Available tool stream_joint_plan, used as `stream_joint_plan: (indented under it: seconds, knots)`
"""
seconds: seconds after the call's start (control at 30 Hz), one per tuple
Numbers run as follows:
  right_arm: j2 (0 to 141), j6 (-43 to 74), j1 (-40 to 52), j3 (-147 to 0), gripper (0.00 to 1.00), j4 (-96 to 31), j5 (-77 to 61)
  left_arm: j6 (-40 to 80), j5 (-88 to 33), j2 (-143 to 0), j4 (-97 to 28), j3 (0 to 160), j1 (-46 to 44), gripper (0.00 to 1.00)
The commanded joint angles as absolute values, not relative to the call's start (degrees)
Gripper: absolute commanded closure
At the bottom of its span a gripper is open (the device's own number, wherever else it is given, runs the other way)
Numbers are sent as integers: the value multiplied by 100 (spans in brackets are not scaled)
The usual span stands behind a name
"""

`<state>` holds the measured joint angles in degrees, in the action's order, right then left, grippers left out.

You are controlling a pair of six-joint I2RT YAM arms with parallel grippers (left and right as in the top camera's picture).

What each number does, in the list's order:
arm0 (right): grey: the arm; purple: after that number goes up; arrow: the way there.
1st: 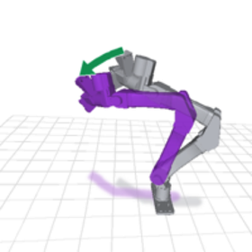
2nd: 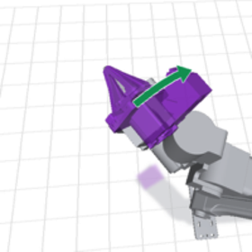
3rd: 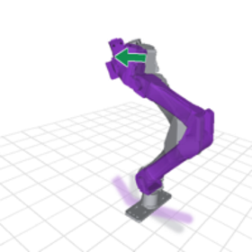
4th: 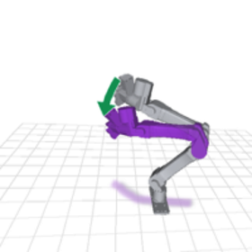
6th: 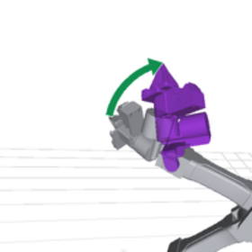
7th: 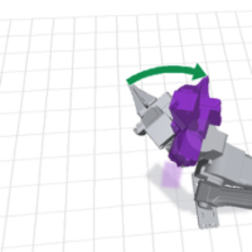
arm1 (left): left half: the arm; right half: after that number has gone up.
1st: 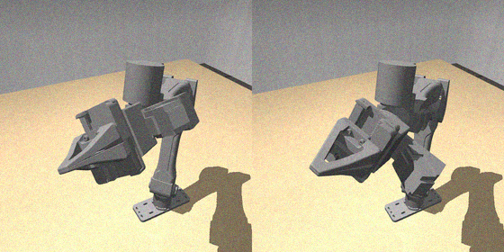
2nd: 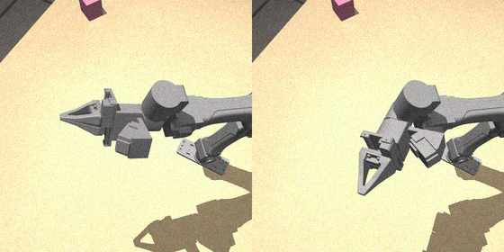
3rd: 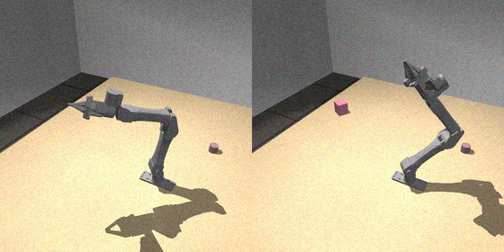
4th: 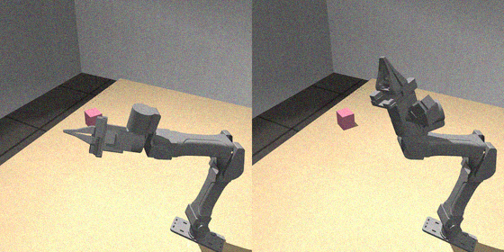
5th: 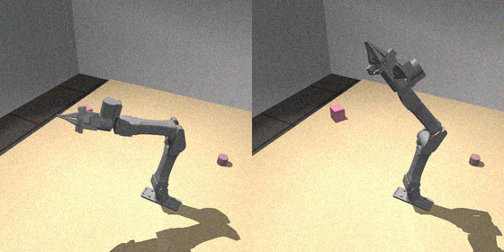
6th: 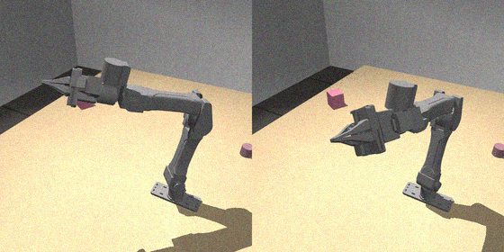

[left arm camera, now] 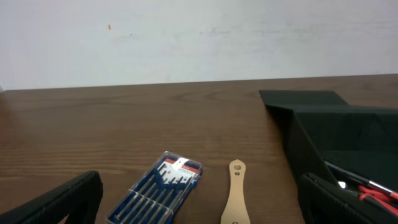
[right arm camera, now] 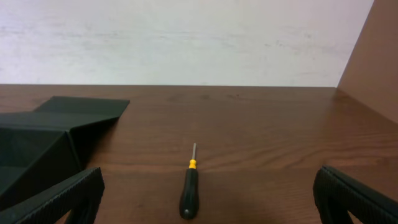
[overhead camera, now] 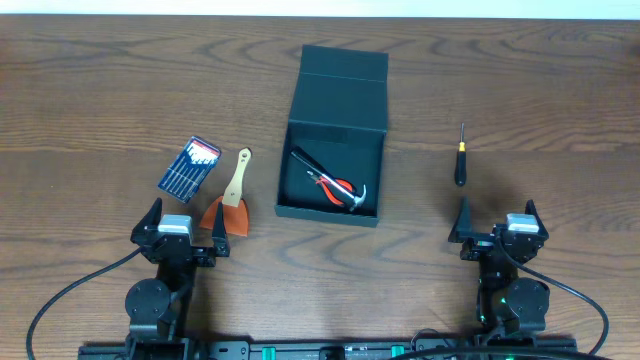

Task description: Pack container

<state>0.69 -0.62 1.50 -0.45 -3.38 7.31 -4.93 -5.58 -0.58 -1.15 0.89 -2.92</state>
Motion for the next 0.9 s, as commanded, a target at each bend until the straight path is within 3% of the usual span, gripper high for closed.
stream_joint_plan:
  seconds: [0.0,0.87]
  knots:
    - [27,16,106,-30,1,-362,703,-532,-681,-23,-353,23,-320,2]
    - [27,19,106,-30,1,-362,703,-532,-681,-23,-355,23,-320,2]
